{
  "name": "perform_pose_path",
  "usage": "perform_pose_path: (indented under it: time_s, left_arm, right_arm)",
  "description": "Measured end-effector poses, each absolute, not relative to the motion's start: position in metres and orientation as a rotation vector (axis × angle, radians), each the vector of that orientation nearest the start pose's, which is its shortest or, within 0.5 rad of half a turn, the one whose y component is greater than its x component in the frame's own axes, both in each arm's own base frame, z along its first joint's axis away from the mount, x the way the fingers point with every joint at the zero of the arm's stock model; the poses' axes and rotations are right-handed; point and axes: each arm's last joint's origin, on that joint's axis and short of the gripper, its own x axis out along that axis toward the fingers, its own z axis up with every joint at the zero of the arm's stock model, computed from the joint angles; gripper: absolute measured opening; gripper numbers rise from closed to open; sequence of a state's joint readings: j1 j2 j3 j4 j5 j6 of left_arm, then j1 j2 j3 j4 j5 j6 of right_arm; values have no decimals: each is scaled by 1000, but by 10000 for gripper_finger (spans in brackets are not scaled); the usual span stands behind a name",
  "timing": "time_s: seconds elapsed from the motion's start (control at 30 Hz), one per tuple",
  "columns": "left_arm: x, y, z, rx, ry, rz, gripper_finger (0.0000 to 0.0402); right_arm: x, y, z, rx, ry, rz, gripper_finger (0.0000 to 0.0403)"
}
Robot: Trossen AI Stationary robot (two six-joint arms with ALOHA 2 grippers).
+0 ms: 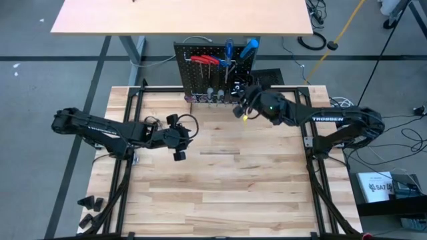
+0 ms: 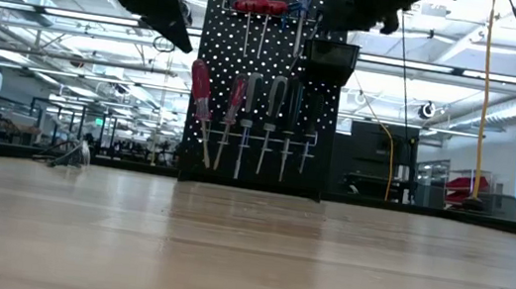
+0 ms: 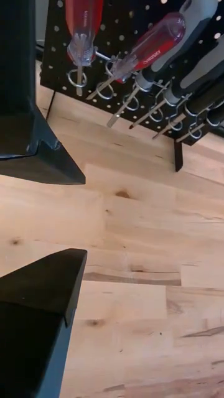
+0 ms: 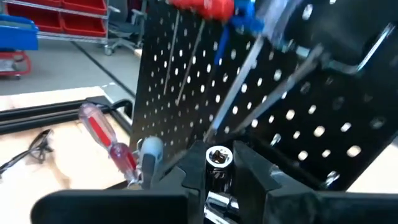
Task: Hang tools onto peg board
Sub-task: Put the socket wrench into the black bin on the peg board
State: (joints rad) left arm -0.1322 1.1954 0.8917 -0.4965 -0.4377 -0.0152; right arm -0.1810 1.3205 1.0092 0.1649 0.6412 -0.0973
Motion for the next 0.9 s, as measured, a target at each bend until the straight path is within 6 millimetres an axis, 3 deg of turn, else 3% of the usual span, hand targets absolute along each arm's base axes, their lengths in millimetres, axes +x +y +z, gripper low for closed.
perform_pose_path:
  time_s: [0.17,0.47,0.67,0.77,0.9]
  left_arm:
    - [240,-20,266,208,769,296,187]
    - [240,-20,266,207,769,297,187]
    - [237,-21,262,128,797,315,187]
    - [228,-25,255,10,903,292,187]
    - [213,-33,246,-249,1073,311,187]
  right_arm:
    - [285,-81,325,-56,192,-820,47]
    - [286,-82,327,-52,168,-820,211]
    - [277,-74,340,-84,141,-794,254]
    - [270,-58,351,-75,95,-678,255]
    - [270,-30,358,-26,51,-350,251]
